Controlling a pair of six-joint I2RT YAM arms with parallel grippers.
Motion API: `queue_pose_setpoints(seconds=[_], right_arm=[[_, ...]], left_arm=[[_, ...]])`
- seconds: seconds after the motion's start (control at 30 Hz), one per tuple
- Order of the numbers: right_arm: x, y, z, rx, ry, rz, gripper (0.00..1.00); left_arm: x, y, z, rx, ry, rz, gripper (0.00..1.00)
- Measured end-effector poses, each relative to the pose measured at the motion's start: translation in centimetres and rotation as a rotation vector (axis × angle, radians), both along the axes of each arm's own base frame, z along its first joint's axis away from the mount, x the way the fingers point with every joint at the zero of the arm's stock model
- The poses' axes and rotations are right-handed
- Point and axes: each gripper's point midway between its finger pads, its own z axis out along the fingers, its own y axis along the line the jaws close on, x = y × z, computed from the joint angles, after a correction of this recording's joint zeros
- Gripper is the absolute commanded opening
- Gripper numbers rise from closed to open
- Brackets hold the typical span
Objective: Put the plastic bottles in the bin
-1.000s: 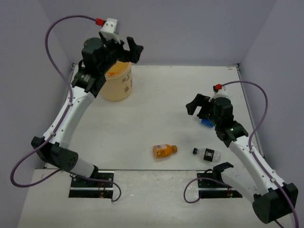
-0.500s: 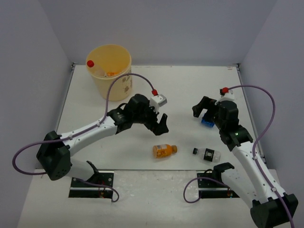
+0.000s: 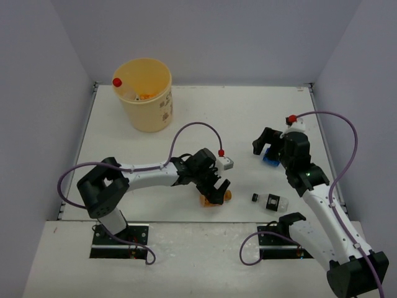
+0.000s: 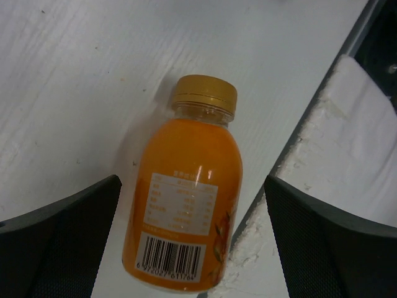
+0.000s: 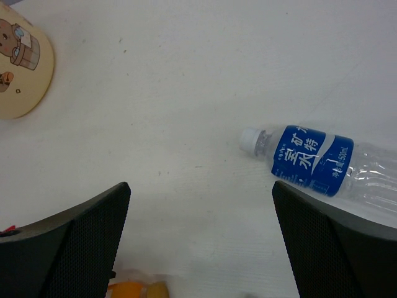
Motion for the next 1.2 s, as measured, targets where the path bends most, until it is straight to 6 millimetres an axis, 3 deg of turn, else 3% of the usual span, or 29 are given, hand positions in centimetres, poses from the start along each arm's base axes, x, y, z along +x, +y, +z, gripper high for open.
queue_pose_setpoints(seconds=[0.1, 0.13, 0.17, 0.23, 0.4, 0.47, 0.57, 0.67, 0.77, 0.9, 1.03, 1.2], right_arm=[[-0.2, -0.2, 0.0, -0.007, 0.0, -0.003, 0.99], [-0.2, -0.2, 0.0, -0.007, -0.001, -0.004, 0.99], [-0.2, -0.2, 0.0, -0.008, -0.002, -0.005, 0.99], [-0.2, -0.4, 0.1, -0.013, -0.004, -0.012, 0.99], [-0.3, -0.6, -0.2, -0.019, 0.004, -0.02, 0.99], [-0.3, -0.6, -0.2, -0.02, 0.004, -0.022, 0.99], [-0.3, -0.7, -0.2, -0.021, 0.004, -0.024, 0.99], [-0.3, -0.8, -0.3, -0.025, 0.004, -0.031, 0.99], [-0.3, -1.1, -0.4, -0.034, 0.005, -0.048, 0.99], [-0.2, -1.6, -0.5, -0.046, 0.004, -0.069, 0.99], [-0.1, -1.9, -0.6, -0.058, 0.006, -0.086, 0.99], [0.0, -2.4, -0.5, -0.072, -0.002, -0.107, 0.99]], left_arm=[[-0.3, 0.4, -2.2, 0.084, 0.007, 0.006, 0.95], [-0.1, 0.3, -2.3, 0.092, 0.002, 0.01, 0.86], [0.1, 0.1, -2.1, 0.092, -0.007, 0.014, 0.69], [0.3, 0.0, -2.3, 0.102, -0.011, 0.025, 0.48], [0.9, 0.2, -2.5, 0.132, -0.033, 0.058, 0.06], [1.2, 0.3, -2.4, 0.147, -0.048, 0.069, 0.0], [2.2, 0.7, -2.2, 0.182, -0.085, 0.105, 0.0], [4.4, 1.2, -0.8, 0.227, -0.16, 0.187, 0.0], [7.9, 1.2, 2.4, 0.226, -0.235, 0.29, 0.0], [16.0, 2.9, 10.4, 0.112, -0.365, 0.521, 0.05], [23.5, 8.5, 19.0, 0.023, -0.516, 0.797, 0.04], [30.0, 16.0, 28.5, -0.054, -0.695, 1.082, 0.08]])
